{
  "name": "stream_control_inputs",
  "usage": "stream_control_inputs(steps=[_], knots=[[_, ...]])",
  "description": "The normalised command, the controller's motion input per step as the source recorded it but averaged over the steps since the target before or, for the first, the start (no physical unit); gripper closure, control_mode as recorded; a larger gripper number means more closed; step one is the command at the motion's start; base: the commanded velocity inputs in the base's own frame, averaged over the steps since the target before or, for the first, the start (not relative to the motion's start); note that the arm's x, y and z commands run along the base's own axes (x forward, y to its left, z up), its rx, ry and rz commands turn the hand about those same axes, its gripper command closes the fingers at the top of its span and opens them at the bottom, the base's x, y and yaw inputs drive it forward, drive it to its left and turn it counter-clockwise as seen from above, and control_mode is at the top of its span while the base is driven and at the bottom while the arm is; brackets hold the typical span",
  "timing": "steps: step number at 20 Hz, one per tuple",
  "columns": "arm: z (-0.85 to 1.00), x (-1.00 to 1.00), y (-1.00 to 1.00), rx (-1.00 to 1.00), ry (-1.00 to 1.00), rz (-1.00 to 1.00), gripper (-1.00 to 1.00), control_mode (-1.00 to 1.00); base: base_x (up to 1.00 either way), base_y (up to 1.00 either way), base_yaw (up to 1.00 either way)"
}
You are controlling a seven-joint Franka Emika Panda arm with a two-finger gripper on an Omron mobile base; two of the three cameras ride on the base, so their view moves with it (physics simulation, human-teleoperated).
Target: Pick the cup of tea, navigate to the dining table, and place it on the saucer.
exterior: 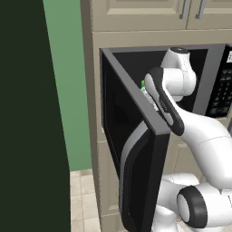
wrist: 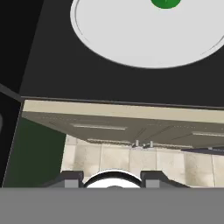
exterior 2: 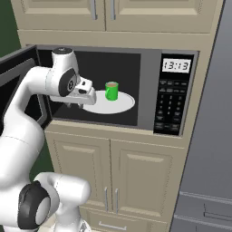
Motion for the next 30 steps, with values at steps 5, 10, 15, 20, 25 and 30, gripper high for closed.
stream_control_inputs(steps=[5,10,15,20,25,30], knots=[[0.00,-0.08,0.00,0.00,-0.05,-0.01,-1.00,-1.00,0.00,0.00,0.00],[-0.03,-0.19,-0.01,-0.02,-0.33,-0.05,-1.00,-1.00,0.00,0.00,0.00],[0.00,-0.04,-0.14,0.00,-0.38,-0.03,-1.00,-1.00,0.00,0.00,0.00],[0.00,0.23,-0.16,0.00,-0.19,0.00,-1.00,-1.00,0.00,0.00,0.00],[0.00,0.42,-0.02,0.01,-0.08,0.00,-1.00,-1.00,0.00,0.00,0.00],[0.00,0.01,-0.01,0.00,0.00,0.00,-1.00,-1.00,0.00,0.00,0.00]])
